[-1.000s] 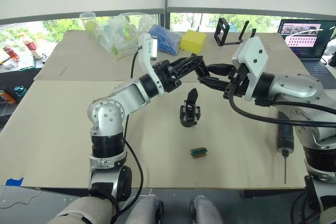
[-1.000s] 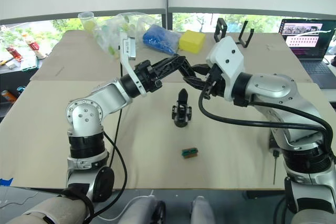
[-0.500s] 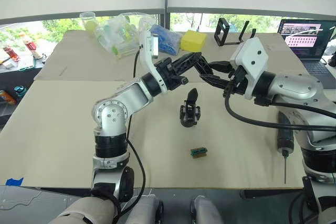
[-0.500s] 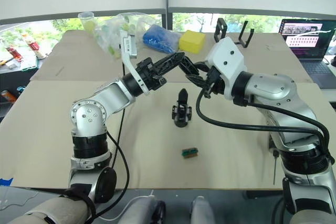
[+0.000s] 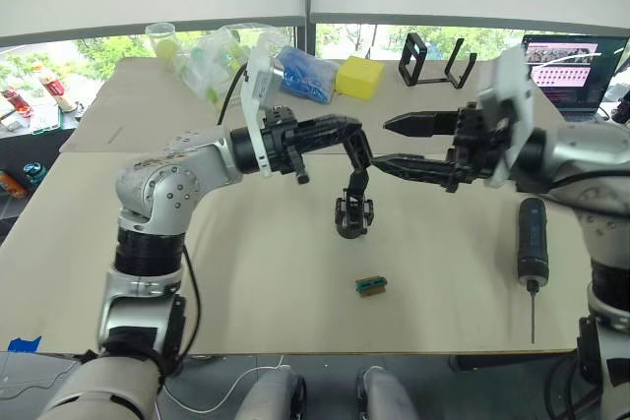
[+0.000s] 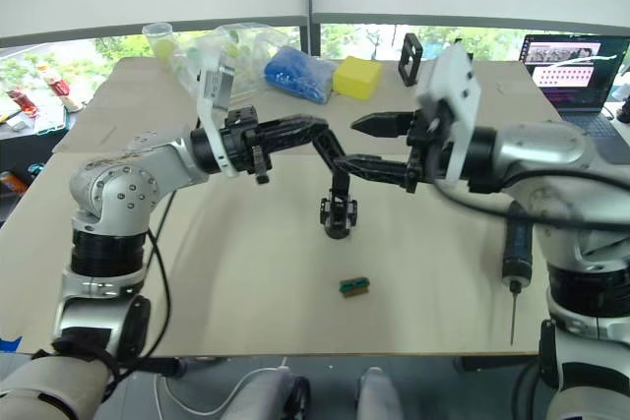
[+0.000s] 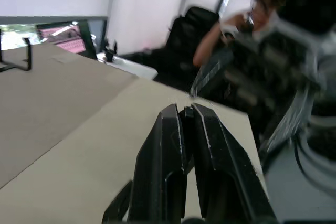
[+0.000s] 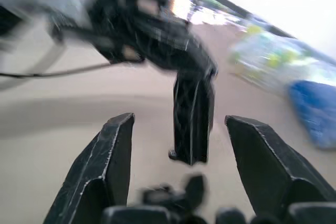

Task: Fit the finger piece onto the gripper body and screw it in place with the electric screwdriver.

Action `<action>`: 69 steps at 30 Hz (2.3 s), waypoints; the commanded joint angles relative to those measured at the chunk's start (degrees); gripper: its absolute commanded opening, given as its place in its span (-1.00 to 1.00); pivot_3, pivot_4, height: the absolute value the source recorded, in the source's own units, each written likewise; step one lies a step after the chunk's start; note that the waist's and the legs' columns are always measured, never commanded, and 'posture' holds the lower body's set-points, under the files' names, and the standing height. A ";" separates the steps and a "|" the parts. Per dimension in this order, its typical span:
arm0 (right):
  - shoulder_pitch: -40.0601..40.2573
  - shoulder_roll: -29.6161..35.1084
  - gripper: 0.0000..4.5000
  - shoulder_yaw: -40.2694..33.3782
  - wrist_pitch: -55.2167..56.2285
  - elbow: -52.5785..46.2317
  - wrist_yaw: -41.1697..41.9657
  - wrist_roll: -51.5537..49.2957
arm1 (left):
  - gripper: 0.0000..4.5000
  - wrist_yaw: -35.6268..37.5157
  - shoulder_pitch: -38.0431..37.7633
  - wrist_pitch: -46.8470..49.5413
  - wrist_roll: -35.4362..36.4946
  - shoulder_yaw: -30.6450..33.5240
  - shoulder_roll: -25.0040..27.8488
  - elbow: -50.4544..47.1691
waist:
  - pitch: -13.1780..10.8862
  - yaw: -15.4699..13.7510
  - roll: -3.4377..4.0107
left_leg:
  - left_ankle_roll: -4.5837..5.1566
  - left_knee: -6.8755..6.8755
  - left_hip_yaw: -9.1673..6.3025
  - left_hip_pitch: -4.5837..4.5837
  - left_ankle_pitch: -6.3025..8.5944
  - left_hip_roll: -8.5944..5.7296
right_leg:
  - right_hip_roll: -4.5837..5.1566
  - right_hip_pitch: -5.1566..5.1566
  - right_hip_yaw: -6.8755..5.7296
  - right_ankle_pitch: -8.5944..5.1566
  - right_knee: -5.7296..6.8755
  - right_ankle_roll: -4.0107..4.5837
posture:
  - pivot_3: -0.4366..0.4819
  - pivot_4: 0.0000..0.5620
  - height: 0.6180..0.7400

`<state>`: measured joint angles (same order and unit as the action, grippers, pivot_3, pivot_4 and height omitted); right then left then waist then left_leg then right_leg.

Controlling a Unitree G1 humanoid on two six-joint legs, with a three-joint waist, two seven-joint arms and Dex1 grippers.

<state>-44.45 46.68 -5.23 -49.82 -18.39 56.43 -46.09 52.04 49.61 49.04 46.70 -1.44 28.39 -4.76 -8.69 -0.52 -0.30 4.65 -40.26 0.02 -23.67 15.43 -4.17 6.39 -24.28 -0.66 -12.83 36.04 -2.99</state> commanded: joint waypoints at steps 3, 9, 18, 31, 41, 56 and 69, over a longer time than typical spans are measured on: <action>-3.10 -0.15 0.41 -0.06 -10.61 4.63 4.33 -9.80 | -1.00 12.12 2.49 4.07 3.87 -0.92 4.53 -0.39 | 0.00 -0.10 0.00 | 0.02 0.00 -0.01 -0.01 0.01 0.01 | 0.06 -0.04 0.03 0.00 -0.04 0.01 | -0.05 -0.47 1.00; -3.32 -2.45 0.41 3.91 -9.71 4.72 5.63 -7.85 | -1.00 14.88 4.68 5.46 2.97 -1.57 4.79 2.12 | 0.00 -0.08 0.00 | 0.02 0.00 -0.01 -0.04 0.01 0.00 | 0.07 -0.10 0.04 0.00 0.04 0.00 | -0.05 -0.47 1.00; -4.69 -4.58 -0.40 5.27 -9.48 5.62 5.61 -6.53 | -1.00 16.20 5.34 5.90 1.83 -2.33 4.78 2.58 | 0.00 -0.09 0.00 | 0.02 -0.01 -0.02 -0.07 0.01 0.00 | 0.06 -0.12 0.02 0.00 0.11 0.00 | -0.05 -0.47 1.00; -5.22 -4.91 -0.40 7.81 -6.63 5.09 9.29 -2.85 | -1.00 16.12 5.55 6.40 1.12 -1.66 4.01 2.32 | 0.00 -0.05 0.00 | 0.02 -0.01 -0.01 -0.08 0.01 0.00 | 0.05 -0.13 0.02 0.00 0.12 0.00 | -0.05 -0.47 1.00; -5.21 -6.11 -0.40 8.72 -5.10 5.12 9.10 -0.71 | -1.00 15.23 6.46 7.60 1.63 -0.86 2.83 2.69 | 0.00 -0.07 0.00 | 0.02 -0.01 -0.01 -0.08 0.01 0.00 | 0.05 -0.13 0.02 0.00 0.12 0.00 | -0.05 -0.47 1.00; -3.22 -6.13 -0.85 8.39 2.10 4.67 10.80 3.37 | -0.43 23.36 4.44 -0.38 -5.89 -6.53 7.81 4.29 | 0.00 0.04 0.00 | 0.02 0.00 0.00 -0.07 0.01 0.00 | 0.03 -0.14 0.02 0.00 0.13 0.00 | -0.05 -0.47 1.00; 8.97 -5.40 -0.85 6.35 16.01 1.57 10.78 9.83 | 1.00 24.46 -1.77 -39.48 -32.04 -14.22 2.77 29.72 | 0.00 -0.44 -0.01 | 0.03 -0.05 0.03 -0.12 0.01 -0.03 | 0.04 -0.15 -0.04 0.00 0.08 0.00 | -0.05 -0.47 1.00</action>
<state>-35.51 41.09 3.31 -35.49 -14.68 67.64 -36.18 77.30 46.94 13.29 16.41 -15.66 31.83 23.45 -8.69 -0.96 -0.31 4.68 -40.30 0.03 -23.79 15.44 -4.20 6.42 -24.41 -0.72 -12.83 36.13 -2.99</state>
